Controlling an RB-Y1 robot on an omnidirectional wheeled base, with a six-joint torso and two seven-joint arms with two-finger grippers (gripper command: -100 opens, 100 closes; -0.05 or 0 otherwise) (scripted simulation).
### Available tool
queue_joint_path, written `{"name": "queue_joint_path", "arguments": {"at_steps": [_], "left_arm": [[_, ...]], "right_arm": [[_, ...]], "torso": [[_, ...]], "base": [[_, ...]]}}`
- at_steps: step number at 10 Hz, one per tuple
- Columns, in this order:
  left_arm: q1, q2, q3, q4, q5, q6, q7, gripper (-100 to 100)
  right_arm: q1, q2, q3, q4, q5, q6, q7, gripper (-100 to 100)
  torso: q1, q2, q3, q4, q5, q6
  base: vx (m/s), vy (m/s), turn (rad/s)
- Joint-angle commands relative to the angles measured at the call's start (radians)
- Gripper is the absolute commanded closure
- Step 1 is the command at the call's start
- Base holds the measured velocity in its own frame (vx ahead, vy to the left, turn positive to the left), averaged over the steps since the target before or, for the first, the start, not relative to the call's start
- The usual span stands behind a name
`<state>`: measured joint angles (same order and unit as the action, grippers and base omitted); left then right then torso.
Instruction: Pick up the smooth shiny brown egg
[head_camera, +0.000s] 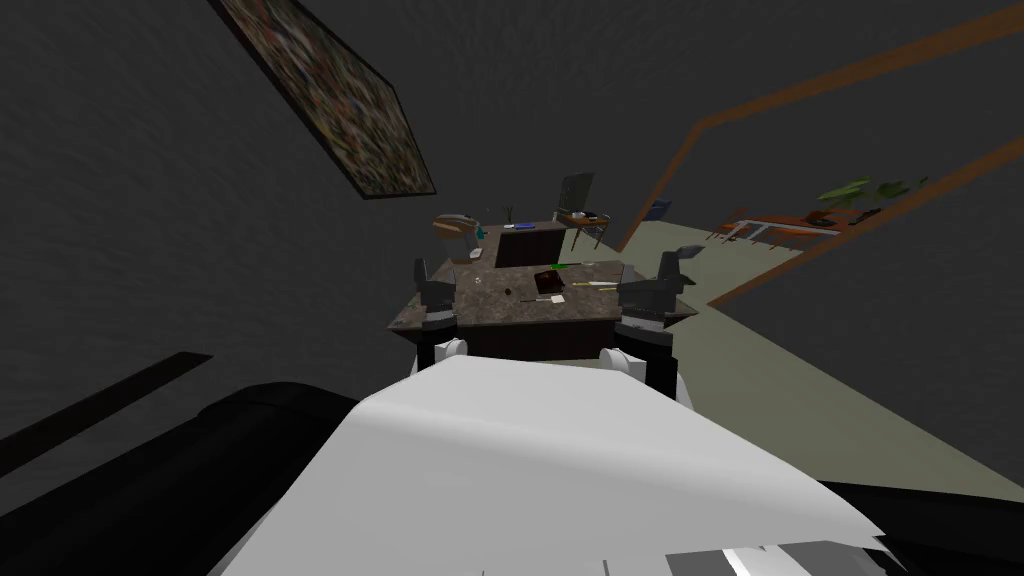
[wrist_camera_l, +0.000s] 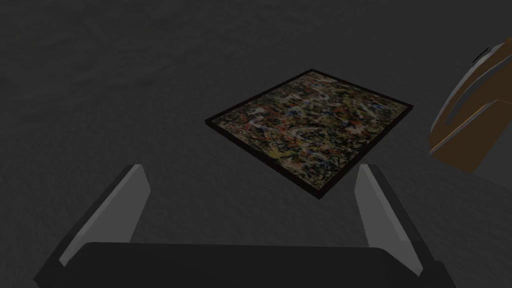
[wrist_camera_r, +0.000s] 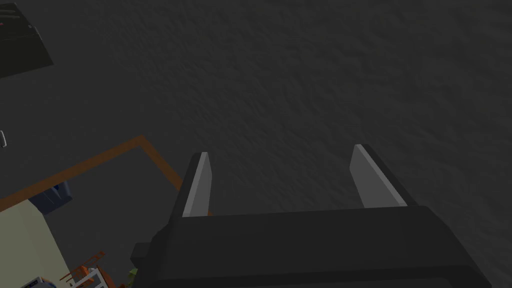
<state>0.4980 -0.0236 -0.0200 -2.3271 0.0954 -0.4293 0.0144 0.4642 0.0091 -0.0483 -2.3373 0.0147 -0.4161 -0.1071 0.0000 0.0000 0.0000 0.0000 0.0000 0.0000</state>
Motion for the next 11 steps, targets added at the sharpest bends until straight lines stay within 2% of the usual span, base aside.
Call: {"name": "queue_joint_path", "arguments": {"at_steps": [1,4,6,11], "left_arm": [[-0.011,0.036,0.008,0.007,0.001,0.008,0.007,-100],[-0.052,0.105,0.039,0.035,0.005,0.041,0.033,-100],[-0.094,0.137,0.07,0.064,0.01,0.076,0.061,-100],[-0.233,0.177,0.173,0.171,0.026,0.201,0.155,-100]], "right_arm": [[0.0,0.0,0.0,0.0,0.0,0.0,0.0,0],[0.0,0.0,0.0,0.0,0.0,0.0,0.0,0],[0.0,0.0,0.0,0.0,0.0,0.0,0.0,0],[0.0,0.0,0.0,0.0,0.0,0.0,0.0,0]], "torso": [[0.0,0.0,0.0,0.0,0.0,0.0],[0.001,0.002,0.001,0.0,0.0,0.0],[0.001,0.003,0.002,0.001,0.0,0.0],[0.0,0.005,0.003,0.001,0.0,0.0]], "base": [[-0.01,0.005,0.054],[-0.029,0.008,0.094],[-0.058,0.011,0.148],[-0.073,-0.007,0.182]]}}
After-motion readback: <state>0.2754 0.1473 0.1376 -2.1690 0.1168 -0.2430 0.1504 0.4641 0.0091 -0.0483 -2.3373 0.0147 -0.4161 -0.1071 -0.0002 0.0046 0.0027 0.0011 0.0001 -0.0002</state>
